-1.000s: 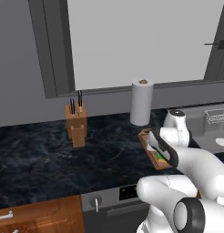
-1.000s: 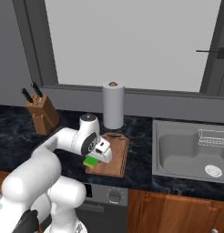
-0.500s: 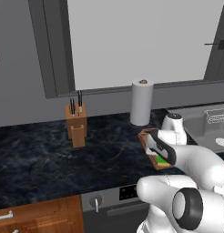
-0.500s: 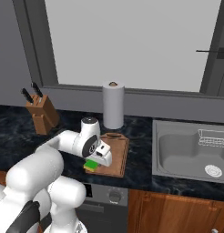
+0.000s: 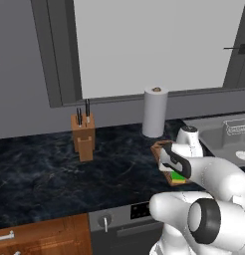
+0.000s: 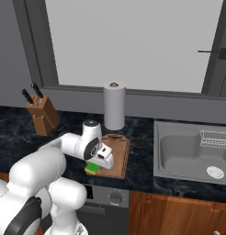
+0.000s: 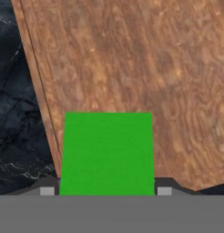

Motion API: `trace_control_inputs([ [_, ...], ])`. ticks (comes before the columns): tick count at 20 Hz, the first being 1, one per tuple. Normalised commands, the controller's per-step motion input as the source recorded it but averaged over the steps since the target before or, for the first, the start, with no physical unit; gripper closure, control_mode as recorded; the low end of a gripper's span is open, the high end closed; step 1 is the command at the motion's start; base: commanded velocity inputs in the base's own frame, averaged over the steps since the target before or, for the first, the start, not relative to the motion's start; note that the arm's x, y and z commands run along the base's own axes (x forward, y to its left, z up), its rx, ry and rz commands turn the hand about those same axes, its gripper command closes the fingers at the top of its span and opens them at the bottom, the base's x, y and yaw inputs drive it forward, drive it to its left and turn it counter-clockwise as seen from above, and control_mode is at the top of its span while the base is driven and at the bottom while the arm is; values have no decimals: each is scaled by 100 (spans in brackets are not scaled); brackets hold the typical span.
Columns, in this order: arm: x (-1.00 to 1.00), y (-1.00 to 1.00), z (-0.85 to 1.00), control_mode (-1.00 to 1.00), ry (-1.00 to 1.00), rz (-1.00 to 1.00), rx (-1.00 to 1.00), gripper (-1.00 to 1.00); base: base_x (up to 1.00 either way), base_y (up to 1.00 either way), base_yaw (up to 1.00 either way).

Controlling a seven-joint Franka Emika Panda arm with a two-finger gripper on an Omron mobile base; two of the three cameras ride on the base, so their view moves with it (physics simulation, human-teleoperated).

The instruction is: Pick up the sponge from the counter and clean the cutting board by briefly scrubbing or pressing down on the cutting board. Once finished, release the sponge.

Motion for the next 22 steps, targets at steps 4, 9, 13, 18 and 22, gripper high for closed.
trace_control_inputs([
  [4,0,0,-14,-100,0,2,0,100,0,0,0],
  [9,4,0,-12,-100,0,3,0,100,0,0,0],
  [13,4,0,0,-100,0,3,0,100,0,0,0],
  [18,12,0,-5,-100,0,2,0,100,0,0,0],
  [22,32,7,-4,-100,0,1,0,100,0,0,0],
])
